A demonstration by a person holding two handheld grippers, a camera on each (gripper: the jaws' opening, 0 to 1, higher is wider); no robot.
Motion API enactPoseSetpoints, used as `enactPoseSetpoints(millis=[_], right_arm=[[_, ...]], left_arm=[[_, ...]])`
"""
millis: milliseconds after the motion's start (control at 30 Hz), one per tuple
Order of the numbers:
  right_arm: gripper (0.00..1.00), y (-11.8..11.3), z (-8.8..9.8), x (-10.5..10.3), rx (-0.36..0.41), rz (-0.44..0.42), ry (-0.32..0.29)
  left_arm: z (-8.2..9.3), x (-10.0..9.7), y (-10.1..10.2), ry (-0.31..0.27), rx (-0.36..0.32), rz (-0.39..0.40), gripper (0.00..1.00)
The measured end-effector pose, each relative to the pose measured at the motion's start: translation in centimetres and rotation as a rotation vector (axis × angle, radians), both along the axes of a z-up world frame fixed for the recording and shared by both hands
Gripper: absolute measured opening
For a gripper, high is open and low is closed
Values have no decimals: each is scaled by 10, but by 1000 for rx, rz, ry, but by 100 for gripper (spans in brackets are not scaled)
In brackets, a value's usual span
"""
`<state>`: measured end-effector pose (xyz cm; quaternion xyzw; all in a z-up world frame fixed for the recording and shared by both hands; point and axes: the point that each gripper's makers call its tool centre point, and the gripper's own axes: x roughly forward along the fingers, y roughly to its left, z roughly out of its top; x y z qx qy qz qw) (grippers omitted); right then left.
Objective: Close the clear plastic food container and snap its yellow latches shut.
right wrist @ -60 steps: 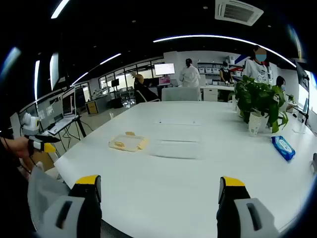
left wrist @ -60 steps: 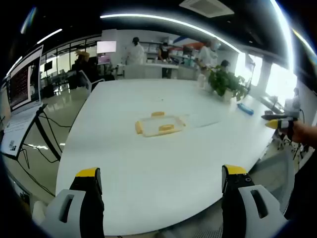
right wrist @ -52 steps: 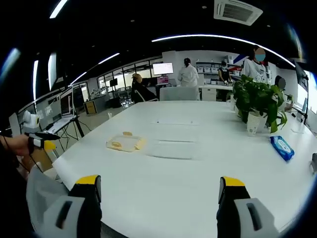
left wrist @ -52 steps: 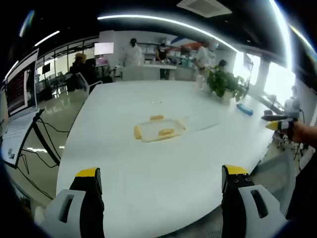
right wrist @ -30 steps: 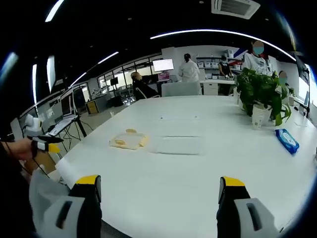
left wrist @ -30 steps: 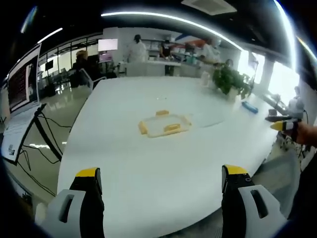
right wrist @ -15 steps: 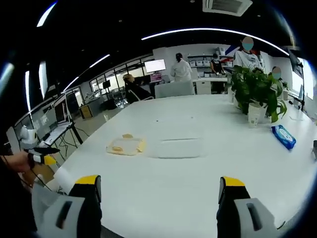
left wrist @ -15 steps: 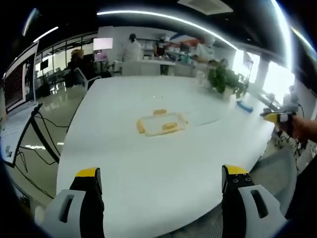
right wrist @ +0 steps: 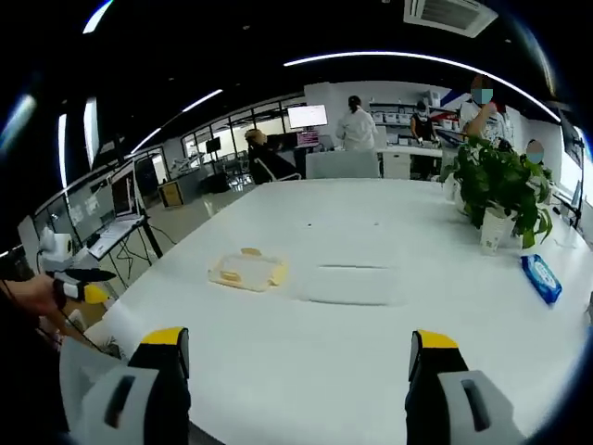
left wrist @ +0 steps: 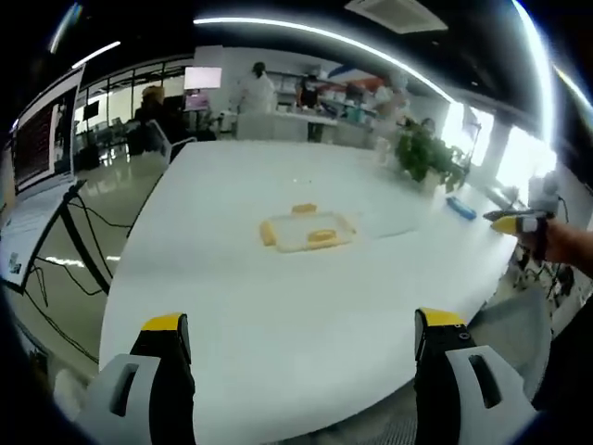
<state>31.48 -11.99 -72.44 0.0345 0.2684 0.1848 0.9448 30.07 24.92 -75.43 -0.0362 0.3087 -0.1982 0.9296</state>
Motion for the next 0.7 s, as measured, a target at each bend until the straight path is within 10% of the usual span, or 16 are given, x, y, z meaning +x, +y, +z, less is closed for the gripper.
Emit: enactPoseSetpoints(millis=[700], right_arm=[[100,19,-36,21,20,132,5]], left_arm=[[2,-6,3,-24,30,33,99]])
